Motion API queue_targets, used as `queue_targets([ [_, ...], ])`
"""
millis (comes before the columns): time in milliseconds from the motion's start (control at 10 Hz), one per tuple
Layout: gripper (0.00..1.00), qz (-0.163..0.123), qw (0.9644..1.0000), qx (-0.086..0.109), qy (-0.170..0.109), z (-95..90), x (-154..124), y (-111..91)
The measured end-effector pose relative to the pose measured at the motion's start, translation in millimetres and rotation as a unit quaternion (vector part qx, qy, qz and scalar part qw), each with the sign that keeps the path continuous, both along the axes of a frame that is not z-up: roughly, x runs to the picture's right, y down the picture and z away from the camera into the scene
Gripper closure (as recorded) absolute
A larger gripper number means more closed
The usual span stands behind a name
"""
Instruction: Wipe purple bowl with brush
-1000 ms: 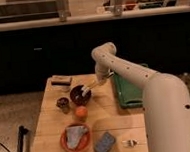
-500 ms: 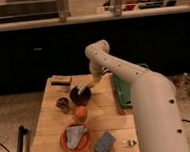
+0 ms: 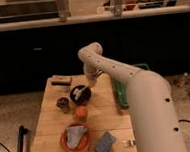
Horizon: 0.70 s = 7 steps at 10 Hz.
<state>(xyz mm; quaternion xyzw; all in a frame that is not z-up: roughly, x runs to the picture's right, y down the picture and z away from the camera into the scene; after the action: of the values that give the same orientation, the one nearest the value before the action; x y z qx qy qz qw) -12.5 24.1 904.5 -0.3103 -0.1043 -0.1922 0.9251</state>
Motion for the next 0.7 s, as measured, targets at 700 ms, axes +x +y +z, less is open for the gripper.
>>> queue_targets([
  [700, 0.95, 0.032, 0.9994, -0.006, 0.009, -14.3, 47.0, 24.7],
])
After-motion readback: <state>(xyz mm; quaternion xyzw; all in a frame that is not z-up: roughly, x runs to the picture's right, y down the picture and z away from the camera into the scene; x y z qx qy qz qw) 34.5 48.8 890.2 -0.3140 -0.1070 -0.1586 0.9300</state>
